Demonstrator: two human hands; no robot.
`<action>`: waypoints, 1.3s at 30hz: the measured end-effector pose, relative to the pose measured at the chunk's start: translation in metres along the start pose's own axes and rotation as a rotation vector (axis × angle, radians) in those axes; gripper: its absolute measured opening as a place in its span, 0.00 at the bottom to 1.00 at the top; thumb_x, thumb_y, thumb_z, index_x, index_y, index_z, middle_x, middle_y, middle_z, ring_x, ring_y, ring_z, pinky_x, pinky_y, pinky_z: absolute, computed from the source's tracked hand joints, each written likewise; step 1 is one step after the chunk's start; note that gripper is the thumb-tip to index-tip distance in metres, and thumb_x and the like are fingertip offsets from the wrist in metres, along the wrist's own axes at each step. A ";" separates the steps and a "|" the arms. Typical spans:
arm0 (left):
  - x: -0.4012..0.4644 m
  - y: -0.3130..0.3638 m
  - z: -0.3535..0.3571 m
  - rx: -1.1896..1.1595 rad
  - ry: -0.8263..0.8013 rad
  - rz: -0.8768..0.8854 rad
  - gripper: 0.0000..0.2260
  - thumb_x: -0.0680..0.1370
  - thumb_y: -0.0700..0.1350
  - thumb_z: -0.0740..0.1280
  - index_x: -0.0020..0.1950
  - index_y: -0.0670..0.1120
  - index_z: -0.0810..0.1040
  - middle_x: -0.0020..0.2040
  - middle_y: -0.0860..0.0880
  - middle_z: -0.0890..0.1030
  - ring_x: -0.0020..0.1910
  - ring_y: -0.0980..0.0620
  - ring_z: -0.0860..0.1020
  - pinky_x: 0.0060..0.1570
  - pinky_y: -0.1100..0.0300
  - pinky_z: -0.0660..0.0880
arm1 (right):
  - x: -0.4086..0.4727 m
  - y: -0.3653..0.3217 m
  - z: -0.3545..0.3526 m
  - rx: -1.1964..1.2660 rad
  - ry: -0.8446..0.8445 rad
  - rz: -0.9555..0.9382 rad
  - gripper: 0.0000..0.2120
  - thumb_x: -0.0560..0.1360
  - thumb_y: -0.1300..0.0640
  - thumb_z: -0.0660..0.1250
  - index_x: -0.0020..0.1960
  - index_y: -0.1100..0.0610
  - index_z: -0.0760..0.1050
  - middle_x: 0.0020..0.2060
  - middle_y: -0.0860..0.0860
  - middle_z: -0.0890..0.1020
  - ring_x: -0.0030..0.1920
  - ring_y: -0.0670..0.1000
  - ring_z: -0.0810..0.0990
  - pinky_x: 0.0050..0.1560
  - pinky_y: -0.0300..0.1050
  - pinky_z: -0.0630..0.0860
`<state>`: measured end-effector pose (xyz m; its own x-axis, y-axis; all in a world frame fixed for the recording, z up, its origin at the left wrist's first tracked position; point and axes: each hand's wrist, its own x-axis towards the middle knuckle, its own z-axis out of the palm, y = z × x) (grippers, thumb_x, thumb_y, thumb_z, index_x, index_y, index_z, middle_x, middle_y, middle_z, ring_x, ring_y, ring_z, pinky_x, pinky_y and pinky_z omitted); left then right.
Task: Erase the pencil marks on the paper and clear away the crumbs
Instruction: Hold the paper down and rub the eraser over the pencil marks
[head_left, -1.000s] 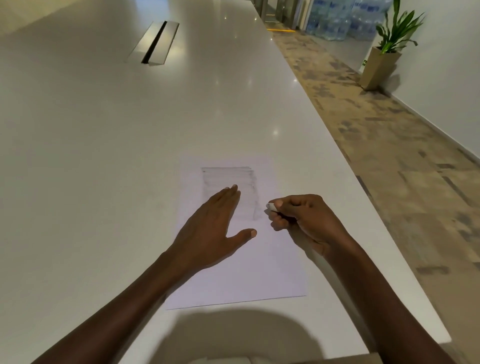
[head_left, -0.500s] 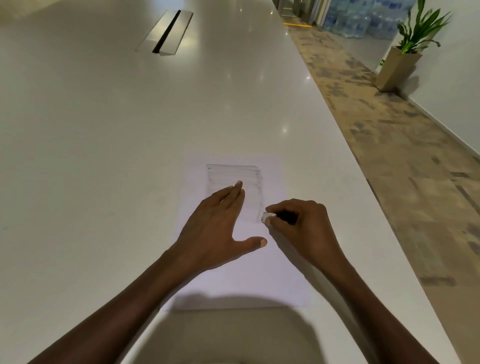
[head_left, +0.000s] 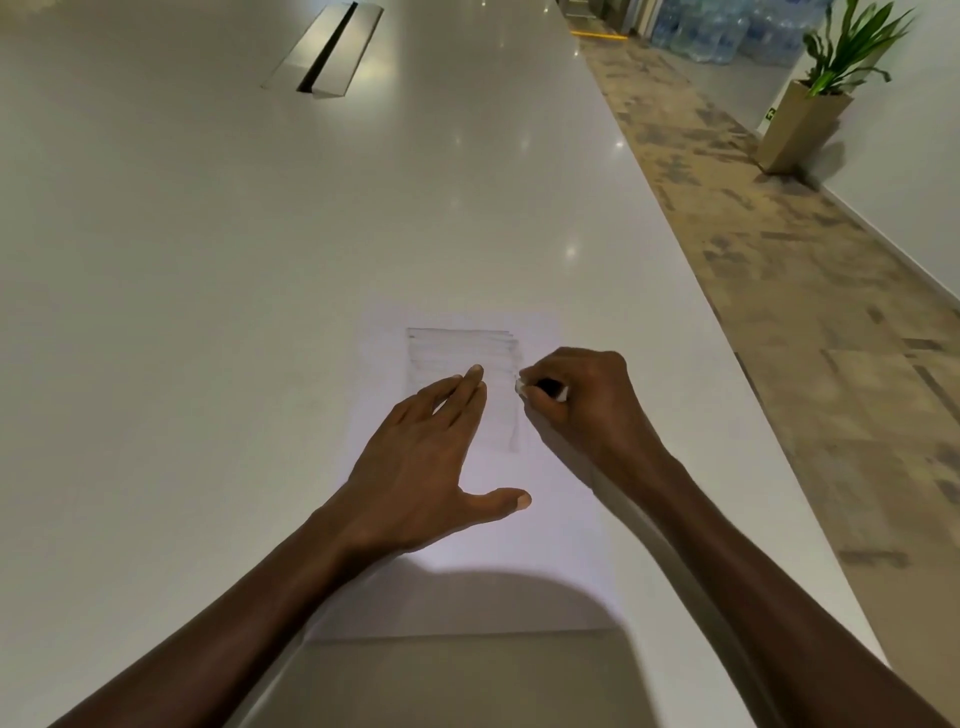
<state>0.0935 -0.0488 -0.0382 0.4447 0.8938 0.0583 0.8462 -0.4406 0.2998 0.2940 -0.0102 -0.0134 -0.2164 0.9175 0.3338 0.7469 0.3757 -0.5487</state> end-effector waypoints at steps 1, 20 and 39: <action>0.000 0.000 0.000 0.002 0.004 -0.004 0.50 0.70 0.77 0.53 0.80 0.47 0.44 0.80 0.54 0.42 0.79 0.54 0.45 0.76 0.56 0.50 | 0.004 0.002 0.000 0.005 -0.012 -0.004 0.05 0.74 0.63 0.72 0.40 0.60 0.85 0.35 0.52 0.85 0.36 0.47 0.81 0.40 0.49 0.79; 0.004 0.001 0.003 -0.007 -0.019 -0.051 0.55 0.64 0.82 0.50 0.81 0.49 0.45 0.80 0.56 0.42 0.79 0.56 0.45 0.76 0.54 0.52 | -0.020 -0.003 -0.004 0.086 0.026 -0.006 0.05 0.72 0.67 0.72 0.40 0.61 0.85 0.36 0.52 0.86 0.38 0.48 0.83 0.40 0.46 0.80; 0.003 0.002 0.002 -0.013 -0.024 -0.060 0.55 0.64 0.82 0.50 0.81 0.49 0.45 0.80 0.56 0.40 0.79 0.56 0.44 0.76 0.54 0.51 | -0.021 -0.011 0.002 -0.042 -0.071 -0.075 0.05 0.72 0.68 0.69 0.37 0.66 0.81 0.31 0.58 0.82 0.36 0.54 0.80 0.38 0.52 0.77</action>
<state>0.0970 -0.0470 -0.0395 0.4007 0.9160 0.0168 0.8675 -0.3853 0.3146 0.2893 -0.0333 -0.0162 -0.3160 0.8943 0.3168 0.7522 0.4397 -0.4908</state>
